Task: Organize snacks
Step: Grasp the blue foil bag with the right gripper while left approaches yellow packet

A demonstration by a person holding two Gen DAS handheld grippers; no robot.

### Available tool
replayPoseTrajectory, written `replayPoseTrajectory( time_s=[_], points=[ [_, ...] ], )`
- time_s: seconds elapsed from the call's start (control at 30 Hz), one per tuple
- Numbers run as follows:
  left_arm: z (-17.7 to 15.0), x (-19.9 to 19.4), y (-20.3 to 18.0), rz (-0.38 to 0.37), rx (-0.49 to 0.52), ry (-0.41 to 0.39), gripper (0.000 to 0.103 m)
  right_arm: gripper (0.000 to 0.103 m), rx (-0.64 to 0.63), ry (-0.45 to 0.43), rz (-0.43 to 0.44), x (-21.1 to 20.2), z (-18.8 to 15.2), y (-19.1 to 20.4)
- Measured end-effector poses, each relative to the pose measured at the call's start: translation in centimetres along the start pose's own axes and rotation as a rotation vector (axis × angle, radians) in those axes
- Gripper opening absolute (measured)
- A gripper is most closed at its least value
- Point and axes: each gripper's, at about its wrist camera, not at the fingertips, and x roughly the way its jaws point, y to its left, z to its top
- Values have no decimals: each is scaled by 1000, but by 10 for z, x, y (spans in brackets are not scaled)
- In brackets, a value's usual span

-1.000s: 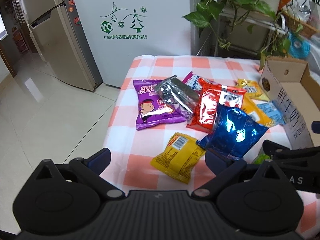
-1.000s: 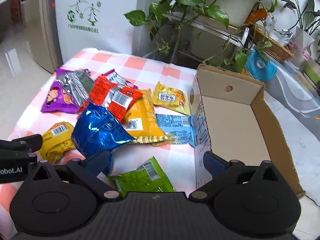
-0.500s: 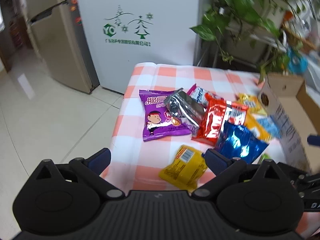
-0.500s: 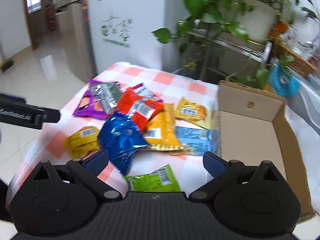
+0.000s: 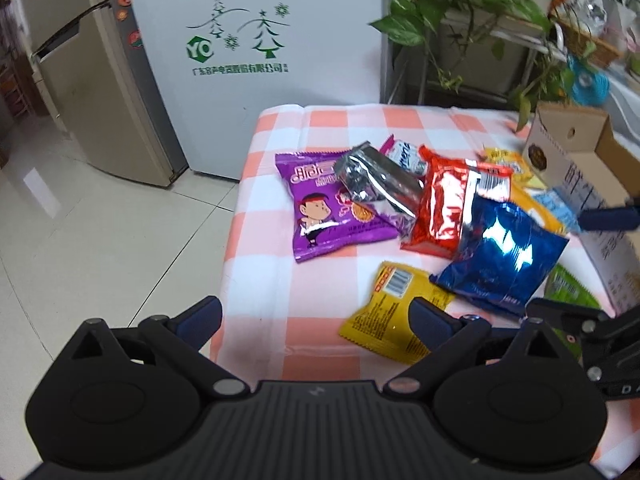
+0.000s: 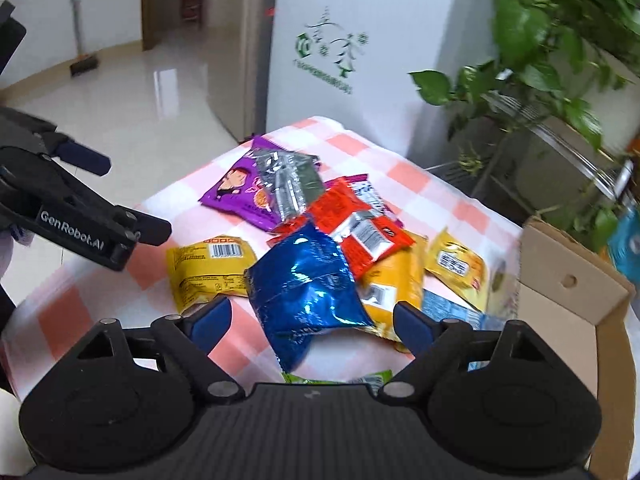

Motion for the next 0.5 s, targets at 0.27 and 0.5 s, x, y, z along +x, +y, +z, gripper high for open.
replayPoseTrajectory(
  time_s=[0.27,0.5],
  points=[
    [-5,10,5,-12,-18,24,99,92,-111,-2,-7,20,2,14],
    [-8,16,0,-24,19,32,99,76,-147,27,-33,37,3,17]
  ],
)
